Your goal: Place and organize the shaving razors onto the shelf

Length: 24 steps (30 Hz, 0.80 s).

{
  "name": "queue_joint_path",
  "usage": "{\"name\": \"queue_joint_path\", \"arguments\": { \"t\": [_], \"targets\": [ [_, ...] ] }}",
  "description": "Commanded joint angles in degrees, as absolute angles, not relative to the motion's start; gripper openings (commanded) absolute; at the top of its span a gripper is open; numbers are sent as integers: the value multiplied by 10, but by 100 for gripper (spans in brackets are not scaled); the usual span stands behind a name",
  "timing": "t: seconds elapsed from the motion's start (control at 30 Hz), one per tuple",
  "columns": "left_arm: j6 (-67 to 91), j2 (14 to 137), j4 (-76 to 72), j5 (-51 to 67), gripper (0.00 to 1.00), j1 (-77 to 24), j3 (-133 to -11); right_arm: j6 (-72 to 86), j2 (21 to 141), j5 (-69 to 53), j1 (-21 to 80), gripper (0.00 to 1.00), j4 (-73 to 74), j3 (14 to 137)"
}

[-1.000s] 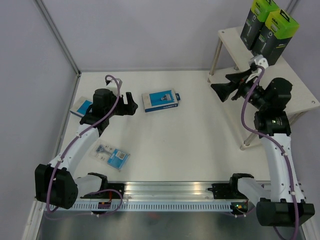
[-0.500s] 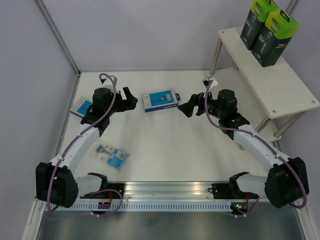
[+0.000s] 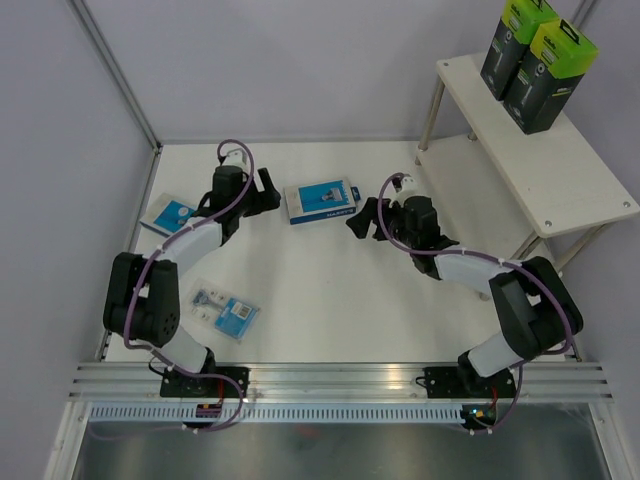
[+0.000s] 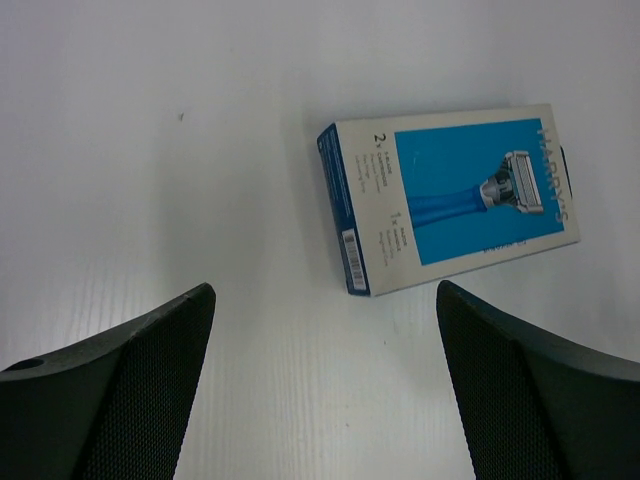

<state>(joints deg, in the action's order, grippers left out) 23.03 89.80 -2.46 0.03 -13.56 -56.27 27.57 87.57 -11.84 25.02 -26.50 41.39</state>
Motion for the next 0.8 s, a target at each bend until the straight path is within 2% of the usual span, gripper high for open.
{"name": "queue_joint_path", "arguments": {
  "t": [0.0,0.13,0.27,0.33,0.43,0.6,0.77],
  "targets": [
    [252,946,-101,12,95,-134,-617,302,902,-56,251,98,-313,426],
    [259,1007,-126,68,92,-134,-647,332,945,-8,252,97,-364,435],
    [258,1037,-147,79,89,-134,-656,402,987,93,250,95,-344,486],
    [250,1040,-153,81,87,-134,-654,417,1002,98,250,86,-376,495],
    [245,1048,-149,76,87,-134,-658,460,1035,129,250,77,-403,517],
    [246,1051,-140,73,87,-135,-661,513,1114,137,243,70,-380,584],
    [246,1056,-131,80,87,-134,-670,519,1158,162,240,67,-315,643]
  ]
}}
